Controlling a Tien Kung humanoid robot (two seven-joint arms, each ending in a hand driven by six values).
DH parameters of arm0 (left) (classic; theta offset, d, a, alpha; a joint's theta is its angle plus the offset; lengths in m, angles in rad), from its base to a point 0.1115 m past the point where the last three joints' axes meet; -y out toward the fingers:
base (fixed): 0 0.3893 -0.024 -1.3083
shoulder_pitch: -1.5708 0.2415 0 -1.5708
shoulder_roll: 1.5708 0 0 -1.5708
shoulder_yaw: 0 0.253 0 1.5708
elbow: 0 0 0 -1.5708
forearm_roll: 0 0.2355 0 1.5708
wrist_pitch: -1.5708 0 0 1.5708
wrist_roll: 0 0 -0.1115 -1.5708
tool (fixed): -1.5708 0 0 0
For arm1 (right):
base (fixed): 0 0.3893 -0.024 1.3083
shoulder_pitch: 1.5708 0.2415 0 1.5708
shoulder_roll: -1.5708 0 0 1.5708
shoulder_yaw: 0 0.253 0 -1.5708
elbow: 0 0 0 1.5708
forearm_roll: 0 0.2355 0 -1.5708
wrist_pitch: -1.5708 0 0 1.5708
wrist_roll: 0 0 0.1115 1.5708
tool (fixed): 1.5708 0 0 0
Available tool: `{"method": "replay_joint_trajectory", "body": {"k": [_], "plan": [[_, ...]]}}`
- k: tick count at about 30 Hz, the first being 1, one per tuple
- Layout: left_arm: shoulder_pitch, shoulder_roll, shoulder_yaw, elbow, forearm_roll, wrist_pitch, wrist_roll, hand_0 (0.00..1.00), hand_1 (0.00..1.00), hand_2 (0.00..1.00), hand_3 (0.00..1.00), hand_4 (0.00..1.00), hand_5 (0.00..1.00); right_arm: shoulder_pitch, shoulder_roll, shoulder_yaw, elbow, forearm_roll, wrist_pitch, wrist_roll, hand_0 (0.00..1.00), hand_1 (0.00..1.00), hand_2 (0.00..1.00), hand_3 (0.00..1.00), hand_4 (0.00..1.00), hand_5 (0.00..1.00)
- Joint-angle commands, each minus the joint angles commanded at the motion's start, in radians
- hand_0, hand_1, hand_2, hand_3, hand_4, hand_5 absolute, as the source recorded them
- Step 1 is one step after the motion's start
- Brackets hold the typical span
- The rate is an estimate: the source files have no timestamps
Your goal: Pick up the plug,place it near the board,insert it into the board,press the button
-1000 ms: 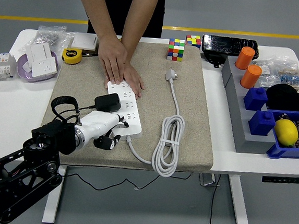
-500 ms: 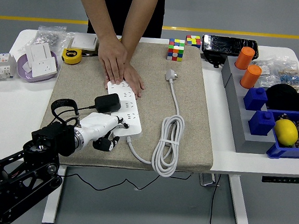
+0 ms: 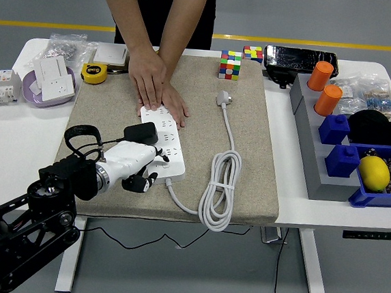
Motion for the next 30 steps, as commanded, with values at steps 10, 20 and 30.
{"method": "replay_joint_trajectory", "body": {"k": [10,20,30], "plan": [[0.066,-0.039,-0.104,-0.058,-0.173,0.349,-0.237,0.273,0.161,0.210,0.592,0.718,0.294,0.000,0.003,0.003,0.000,0.000,0.001,0.000,0.869,0.801,0.783,0.836,0.998,0.998],[0.194,-0.117,-0.233,-0.043,-0.594,0.320,-0.468,0.998,0.998,0.998,0.987,0.998,0.785,-0.004,0.007,0.008,0.000,-0.002,0.002,0.000,0.870,0.801,0.781,0.833,0.998,0.998],[0.277,-0.145,-0.300,-0.084,-1.017,0.258,-0.480,0.998,0.998,0.998,0.998,0.998,0.857,-0.009,0.009,0.008,0.000,-0.005,0.004,-0.001,0.870,0.800,0.781,0.833,0.998,0.998]]}}
